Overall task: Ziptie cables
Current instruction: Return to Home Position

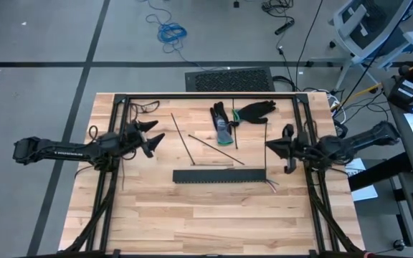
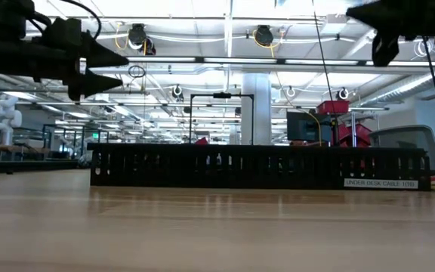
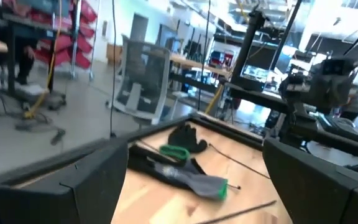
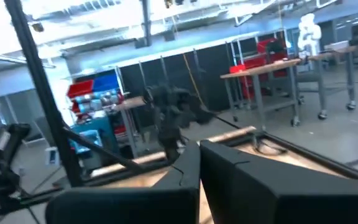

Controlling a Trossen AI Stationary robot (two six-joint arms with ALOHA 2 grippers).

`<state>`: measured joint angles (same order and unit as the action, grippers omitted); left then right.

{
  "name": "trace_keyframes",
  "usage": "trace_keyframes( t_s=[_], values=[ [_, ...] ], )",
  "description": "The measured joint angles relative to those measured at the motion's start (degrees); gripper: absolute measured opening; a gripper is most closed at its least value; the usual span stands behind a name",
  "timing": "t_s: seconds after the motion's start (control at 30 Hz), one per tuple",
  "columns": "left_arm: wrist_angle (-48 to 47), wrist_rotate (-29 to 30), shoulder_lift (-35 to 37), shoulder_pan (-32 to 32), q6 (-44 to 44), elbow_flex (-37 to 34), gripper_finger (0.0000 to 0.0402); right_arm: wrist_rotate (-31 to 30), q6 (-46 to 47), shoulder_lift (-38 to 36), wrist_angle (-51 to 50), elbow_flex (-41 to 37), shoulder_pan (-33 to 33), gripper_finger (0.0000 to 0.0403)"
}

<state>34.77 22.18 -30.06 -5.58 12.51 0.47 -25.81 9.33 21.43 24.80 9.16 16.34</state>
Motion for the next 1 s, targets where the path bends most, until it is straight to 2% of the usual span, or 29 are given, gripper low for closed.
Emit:
trace_keyframes(
  t_s=[0.17, 0.27, 0.33, 0.47, 0.7, 0.8, 0.93, 1.0],
  values=[
    [1.22, 0.07, 0.00, 0.00, -6.98, 0.00, 0.0363, 0.25, -2.89, 5.24, 4.86, -4.15, -2.06, 0.0000],
    [0.48, -2.43, -0.03, 0.00, -10.45, -0.01, 0.0363, 4.81, -6.41, 7.23, 4.00, -4.23, -3.36, 0.0000],
    [-2.58, -4.77, -0.24, 0.00, -11.72, -0.02, 0.0363, 8.25, -7.81, 7.84, 1.04, -4.23, -3.68, 0.0000],
    [-11.73, -7.03, -0.31, 0.00, -11.05, -0.02, 0.0363, 9.45, -6.94, 7.91, -9.09, -4.23, -3.74, 0.0000],
    [-16.92, -7.61, -0.28, 0.00, -9.43, -0.02, 0.0337, 9.04, 0.69, 7.75, -22.38, -4.62, -4.31, 0.0000],
    [-15.94, -7.61, -0.10, 0.00, -10.02, -0.02, 0.0317, 8.46, 0.86, 6.51, -18.43, -8.09, -4.38, 0.0000],
    [-14.95, -7.74, 0.49, 0.00, -10.00, -0.02, 0.0299, 3.40, -0.84, 4.97, -16.38, -8.47, -4.38, 0.0000],
    [-14.70, -8.27, 0.55, 0.00, -10.49, -0.02, 0.0297, 2.84, -3.65, 4.35, -15.53, -8.36, -4.40, 0.0000]
  ],
)
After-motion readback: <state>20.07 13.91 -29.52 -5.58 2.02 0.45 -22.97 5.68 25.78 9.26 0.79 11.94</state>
